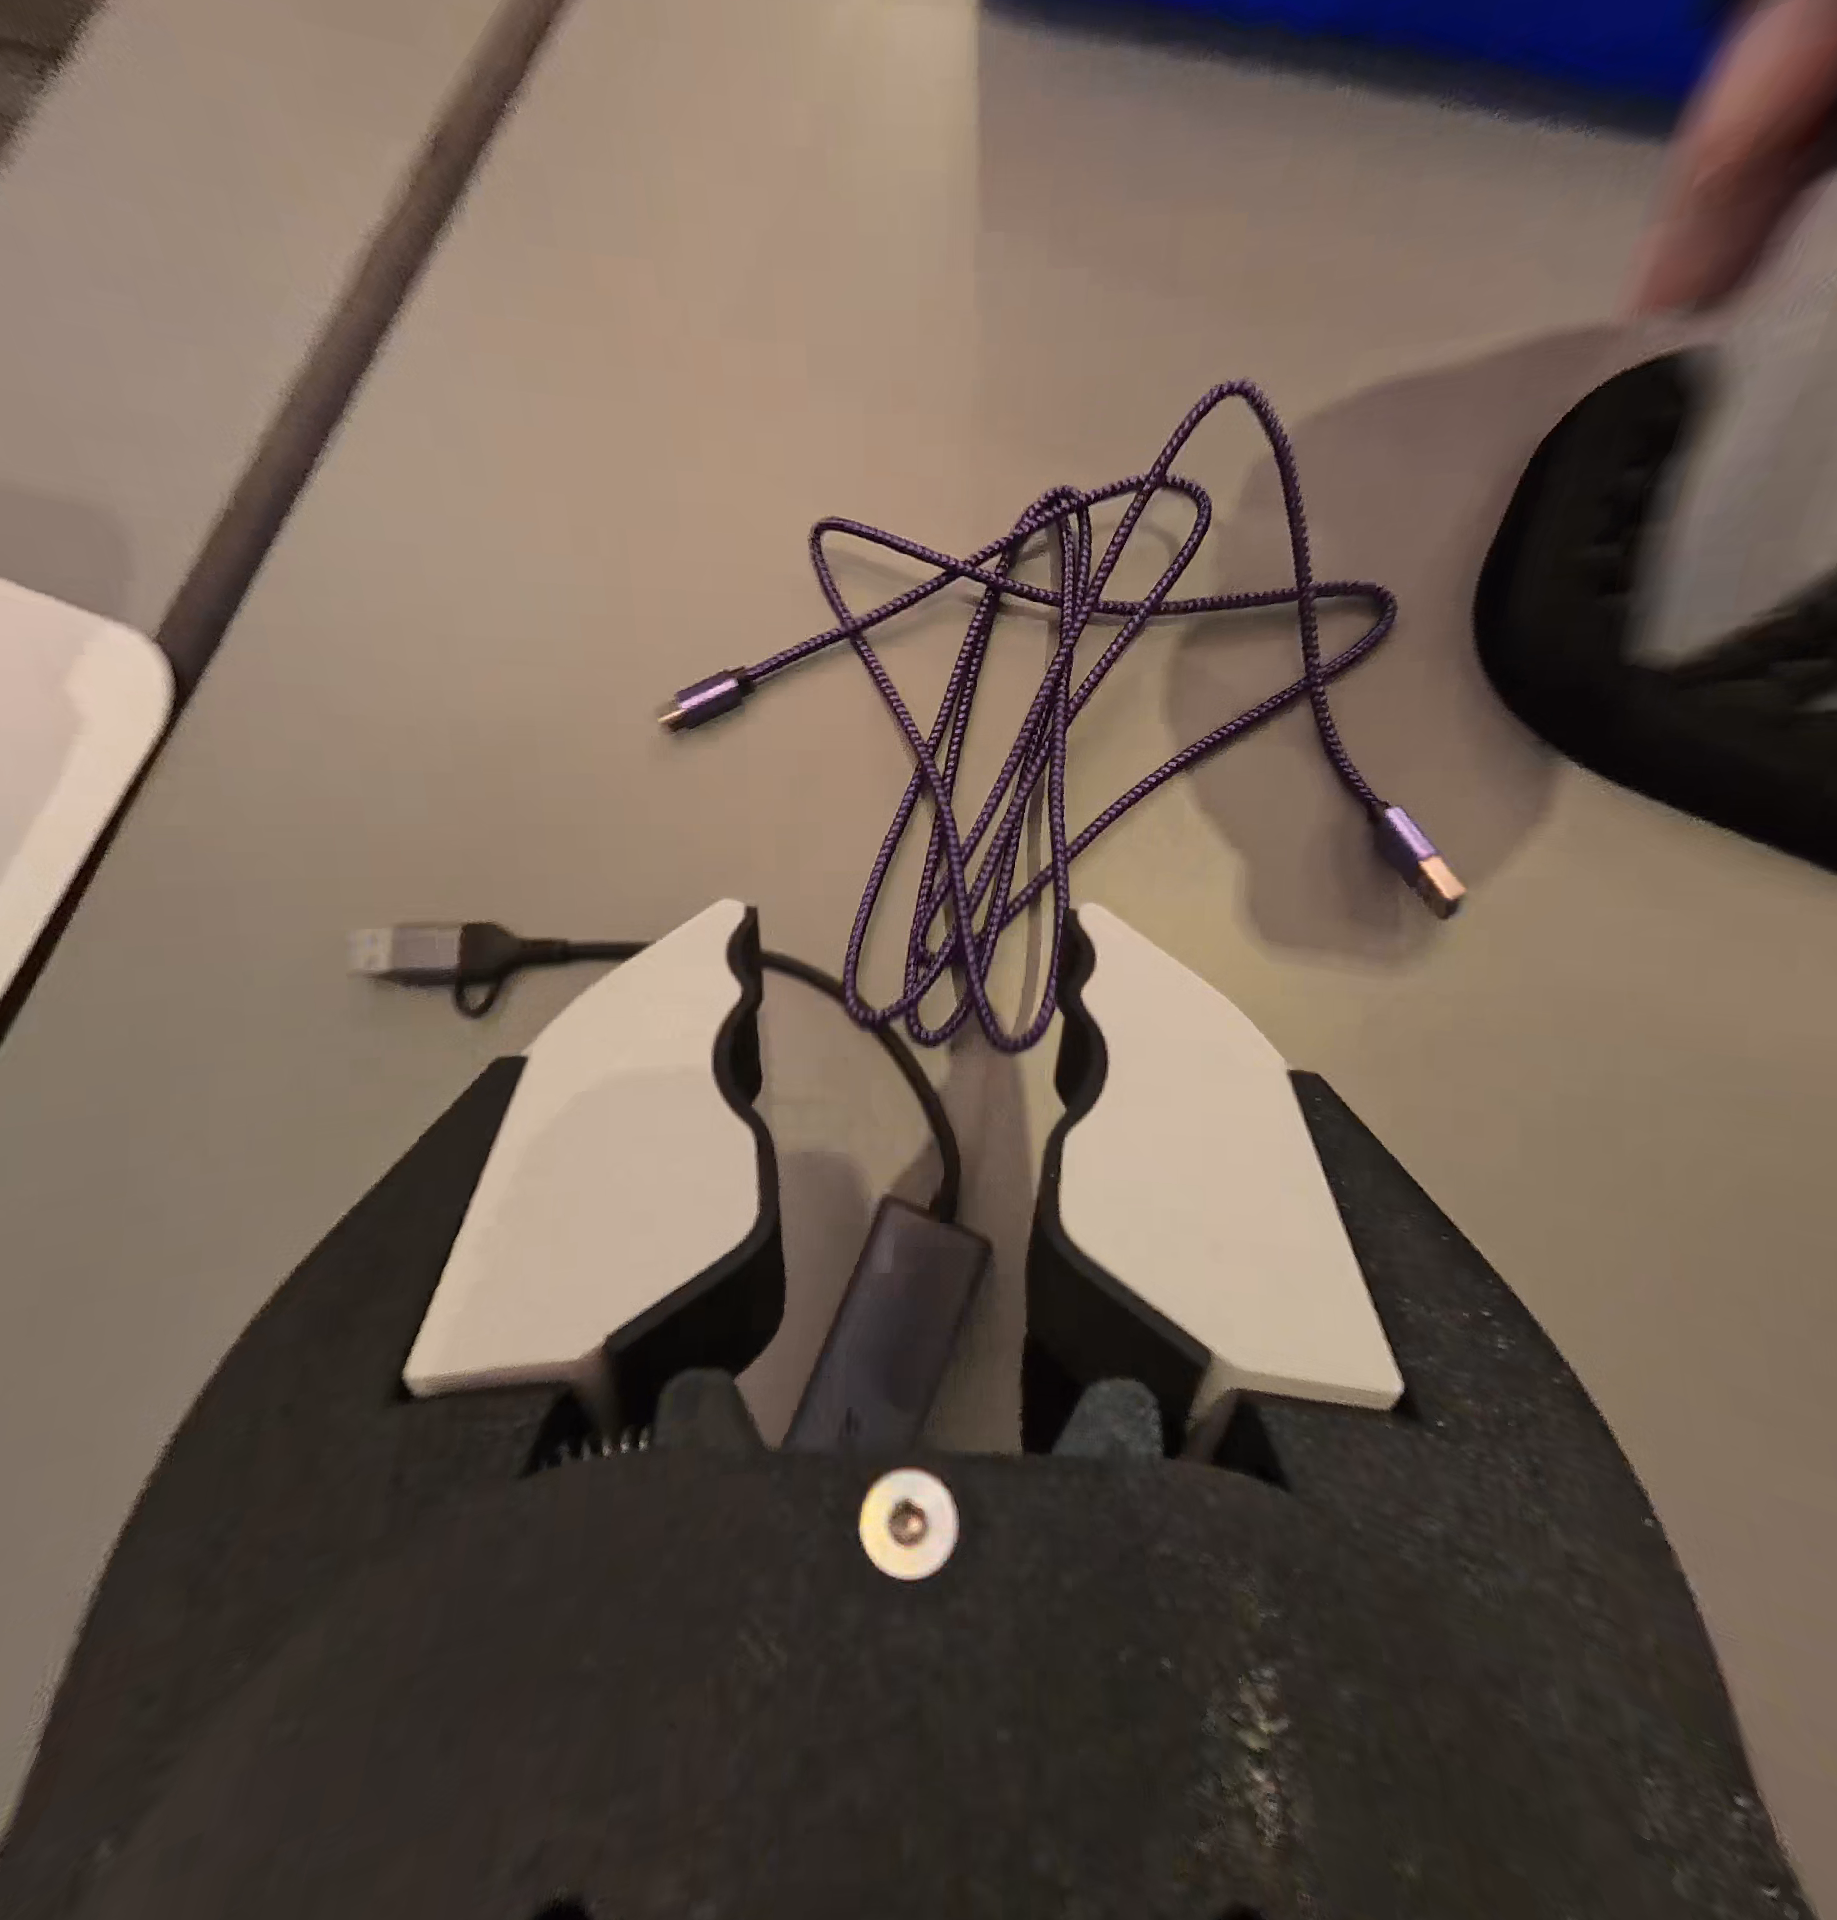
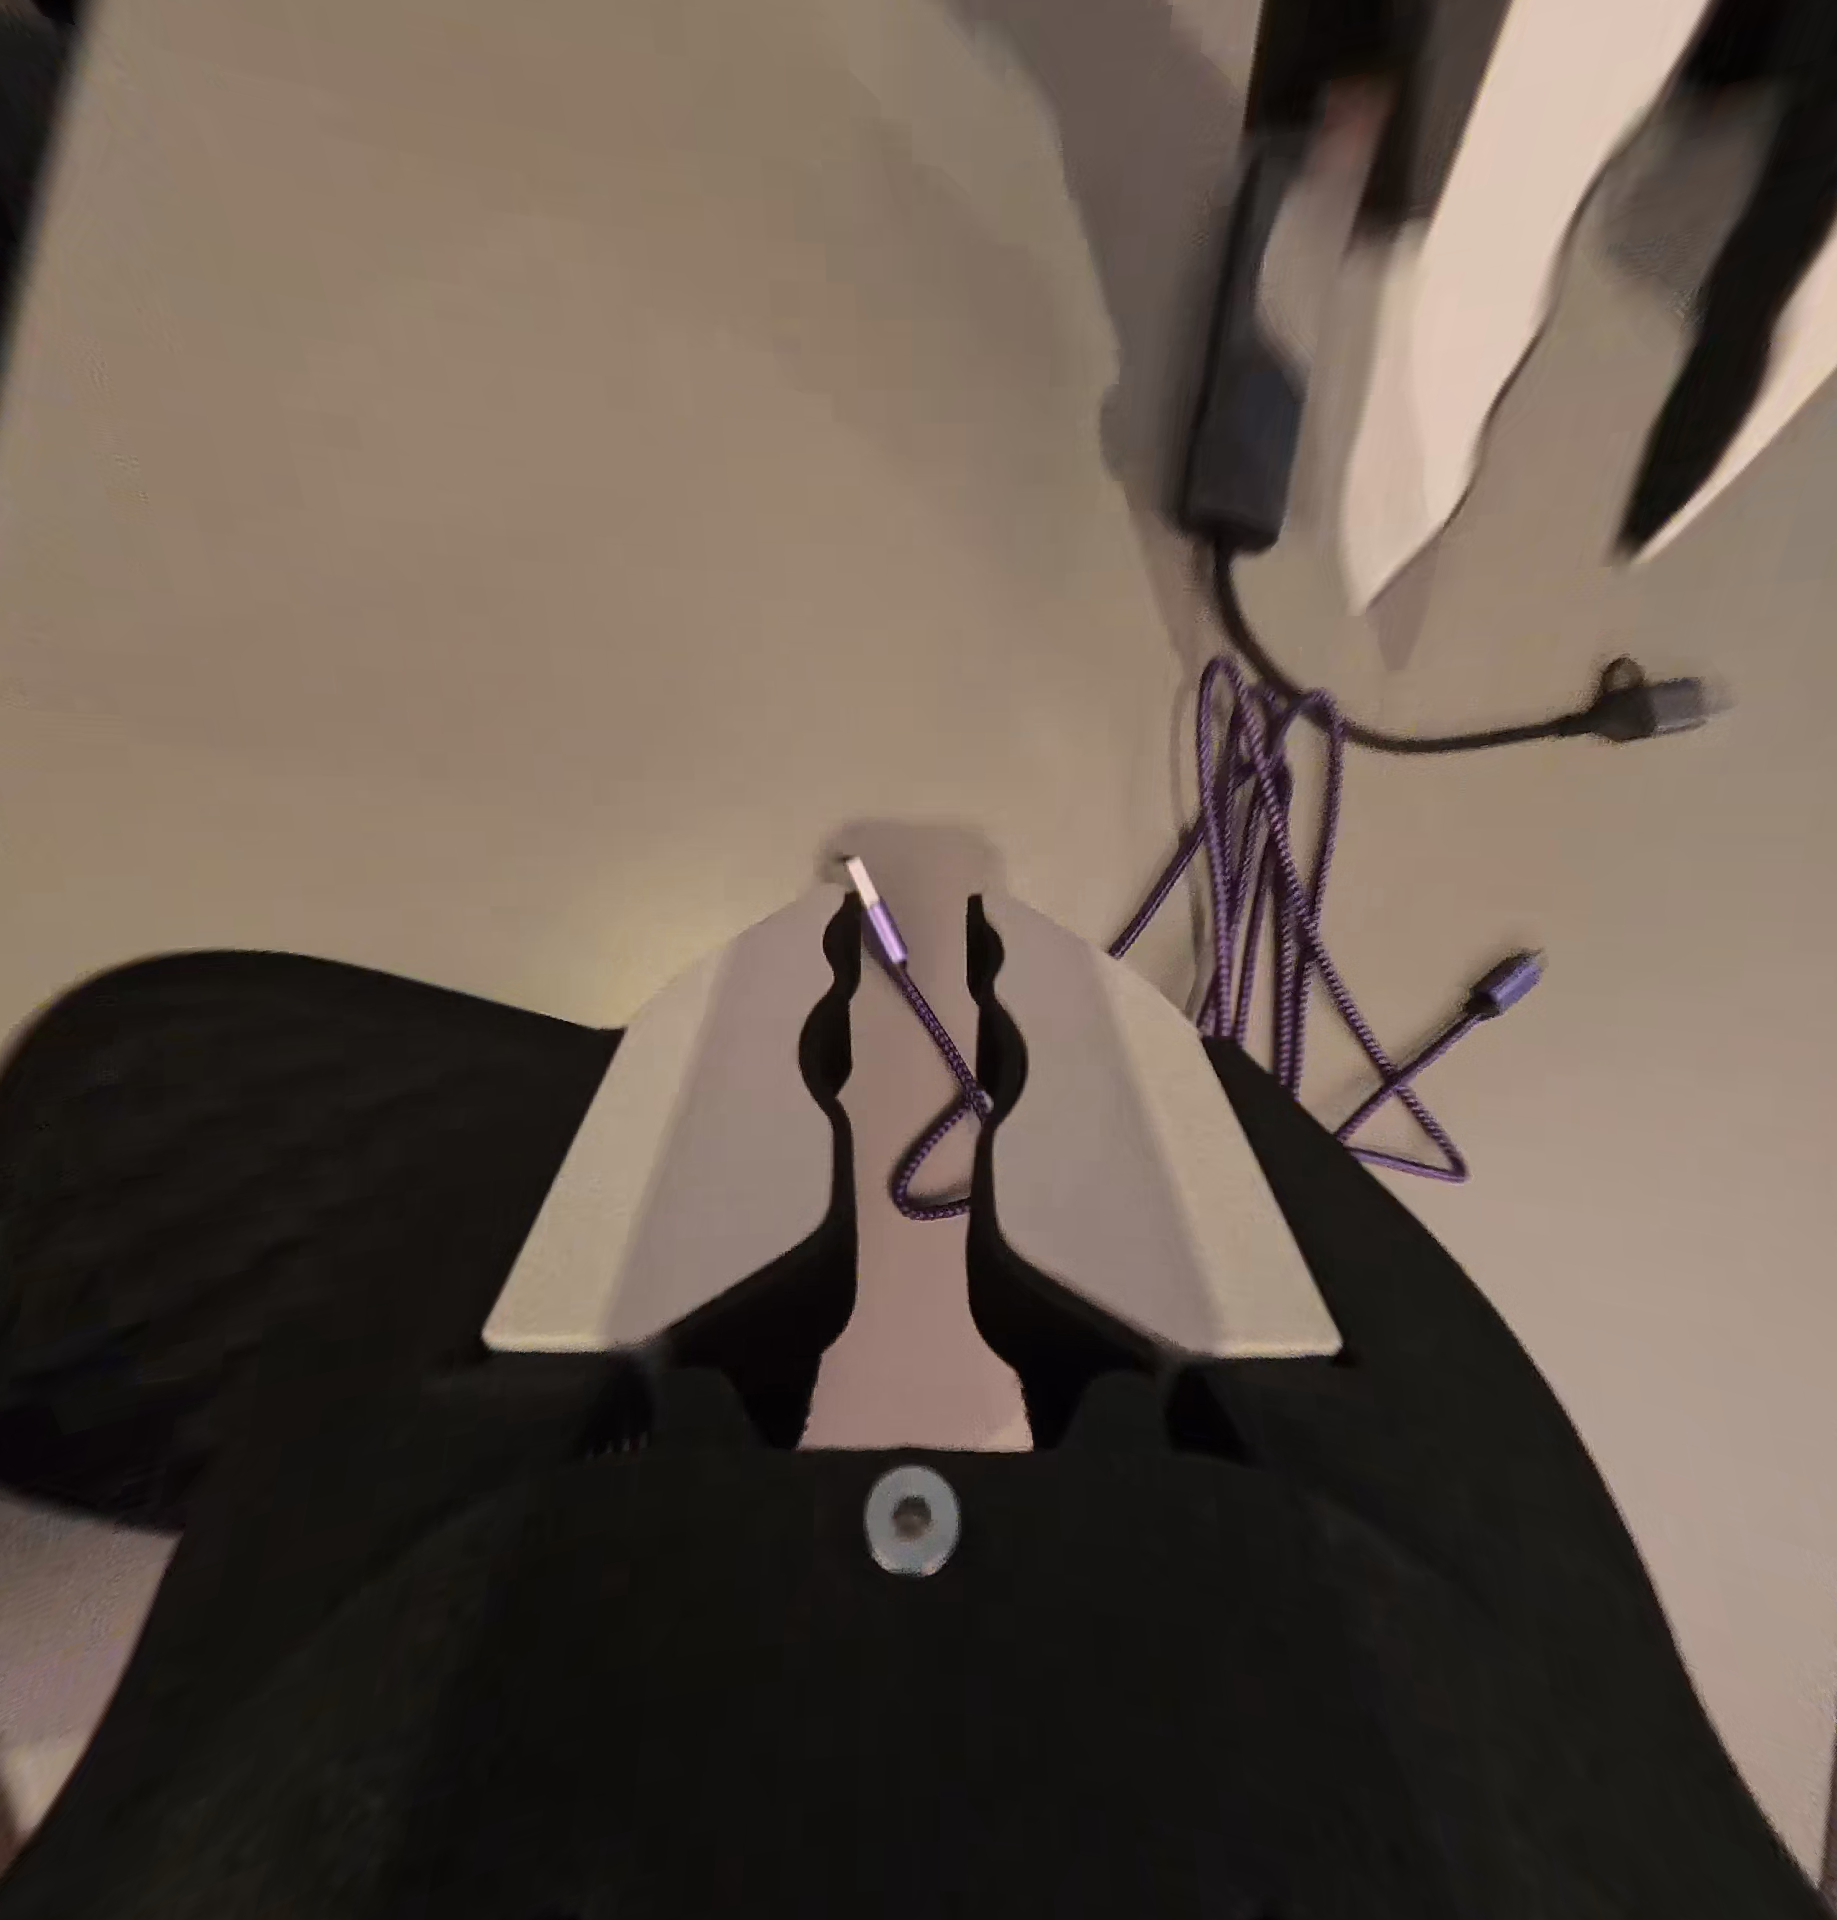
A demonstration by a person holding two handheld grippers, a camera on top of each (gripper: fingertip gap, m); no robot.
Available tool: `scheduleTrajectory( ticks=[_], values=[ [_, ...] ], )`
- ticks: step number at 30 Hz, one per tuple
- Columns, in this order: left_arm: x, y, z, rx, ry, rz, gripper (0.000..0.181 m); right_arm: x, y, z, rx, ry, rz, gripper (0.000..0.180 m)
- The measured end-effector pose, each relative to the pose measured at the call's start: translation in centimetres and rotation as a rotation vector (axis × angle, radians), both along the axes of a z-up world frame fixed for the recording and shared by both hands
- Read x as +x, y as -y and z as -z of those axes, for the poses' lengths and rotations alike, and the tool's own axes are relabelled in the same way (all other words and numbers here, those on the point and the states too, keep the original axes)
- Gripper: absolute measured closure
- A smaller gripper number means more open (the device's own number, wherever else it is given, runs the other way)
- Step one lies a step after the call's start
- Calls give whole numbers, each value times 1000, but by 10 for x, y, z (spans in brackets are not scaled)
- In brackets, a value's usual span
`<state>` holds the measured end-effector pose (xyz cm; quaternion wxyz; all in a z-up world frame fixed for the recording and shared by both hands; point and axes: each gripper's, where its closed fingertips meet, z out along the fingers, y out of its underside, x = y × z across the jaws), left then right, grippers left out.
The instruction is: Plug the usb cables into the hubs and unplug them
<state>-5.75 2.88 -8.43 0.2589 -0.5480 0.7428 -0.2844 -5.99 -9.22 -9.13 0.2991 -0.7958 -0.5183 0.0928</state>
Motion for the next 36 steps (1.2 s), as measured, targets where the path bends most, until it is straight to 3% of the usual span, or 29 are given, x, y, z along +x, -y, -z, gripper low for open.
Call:
scheduleTrajectory(
  ticks=[3,8,13,23,30,36],
  values=[
    [-28,-8,-23,-29,101,-33,131,4,-7,38,-8,42,-7,161],
    [-68,-17,-38,-65,140,-73,133,-8,-10,58,-30,32,-40,161],
    [-89,-26,-43,-47,146,-103,134,-12,1,58,-175,-30,-34,159],
    [-115,-34,-40,-49,144,-127,136,-4,0,61,-168,-29,-12,153],
    [-126,-40,-39,-58,148,-147,136,-14,-1,72,-231,10,-40,169],
    [-126,-34,-32,-154,171,-192,141,-25,-32,48,-28,-10,-9,173]
  ],
)
